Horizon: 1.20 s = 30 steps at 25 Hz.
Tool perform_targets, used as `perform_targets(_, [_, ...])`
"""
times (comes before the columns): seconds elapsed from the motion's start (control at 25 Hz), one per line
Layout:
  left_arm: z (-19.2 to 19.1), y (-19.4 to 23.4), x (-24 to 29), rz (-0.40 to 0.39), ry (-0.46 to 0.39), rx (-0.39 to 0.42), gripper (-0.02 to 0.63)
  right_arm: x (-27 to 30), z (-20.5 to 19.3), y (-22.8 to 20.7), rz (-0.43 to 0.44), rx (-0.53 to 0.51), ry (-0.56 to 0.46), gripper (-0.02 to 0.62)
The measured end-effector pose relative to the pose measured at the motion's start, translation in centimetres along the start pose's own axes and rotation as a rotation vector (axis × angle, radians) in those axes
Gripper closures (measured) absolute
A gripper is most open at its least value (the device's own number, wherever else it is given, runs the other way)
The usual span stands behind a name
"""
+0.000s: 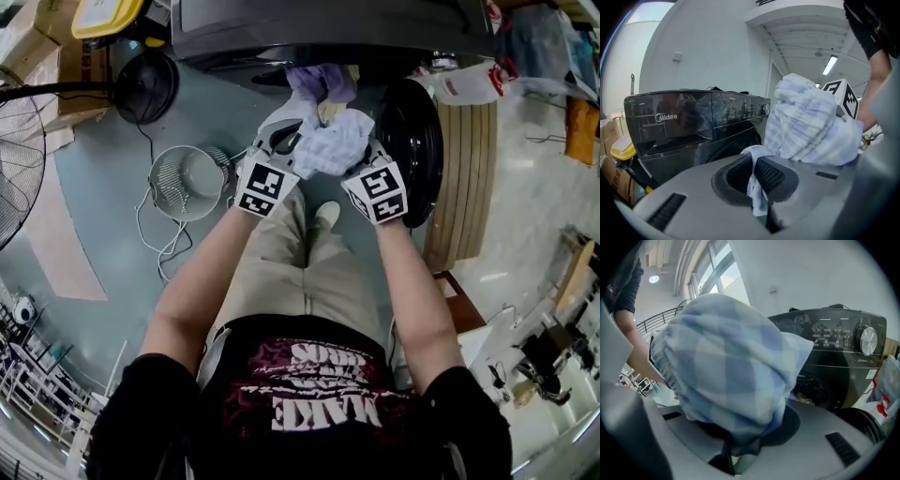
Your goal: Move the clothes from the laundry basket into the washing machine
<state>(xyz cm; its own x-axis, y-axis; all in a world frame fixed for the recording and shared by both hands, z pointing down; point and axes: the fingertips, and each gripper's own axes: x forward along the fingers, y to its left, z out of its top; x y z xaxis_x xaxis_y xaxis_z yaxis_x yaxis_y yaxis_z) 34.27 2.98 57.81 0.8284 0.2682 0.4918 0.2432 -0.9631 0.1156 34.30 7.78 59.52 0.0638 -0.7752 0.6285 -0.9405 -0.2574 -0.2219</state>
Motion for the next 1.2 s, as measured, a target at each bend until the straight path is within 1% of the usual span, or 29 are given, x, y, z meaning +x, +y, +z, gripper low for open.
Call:
perform_targets(0.16, [-0.5, 0.5, 2.7, -0.005, -0.01, 0.028, 0.595, 1.3, -0.9, -2.0, -0.018, 0.003, 0.004, 0.474])
perform_targets(0.36, [-1.5, 2.2, 6.2, 0.017, -0.013, 0.017, 0.595, 3.7, -1.5, -5.2, -0.056, 0.02, 0.013, 0.474])
perform_targets(0.56, [-3.5, 3.5, 9.0, 0.049, -0.004, 0.015, 0.595, 6.3, -3.2, -7.5, -0.077, 0.026, 0.02, 0.474])
perform_targets(0.68, [-4.9, 4.7, 10.5, 0.063, 0.003, 0.003, 0.595, 8.2, -3.9, -8.6, -0.081, 0.025, 0.026, 0.474])
perform_targets(0.92, [-6.6, 6.8, 12.2, 0.09, 0.01, -0.059, 0.595, 10.7, -4.9, -9.8, -0.088, 0.062, 0.019, 0.472])
perform_targets(1.08, [-7.5, 7.9, 13.4, 0.119, 0.022, -0.073, 0.595, 12.2, -5.6, -11.1, -0.113, 0.1, 0.02, 0.471])
perform_targets(1.2, [-7.7, 8.6, 14.4, 0.139, 0.017, -0.061, 0.595, 13.3, -5.7, -12.7, -0.152, 0.113, 0.013, 0.469])
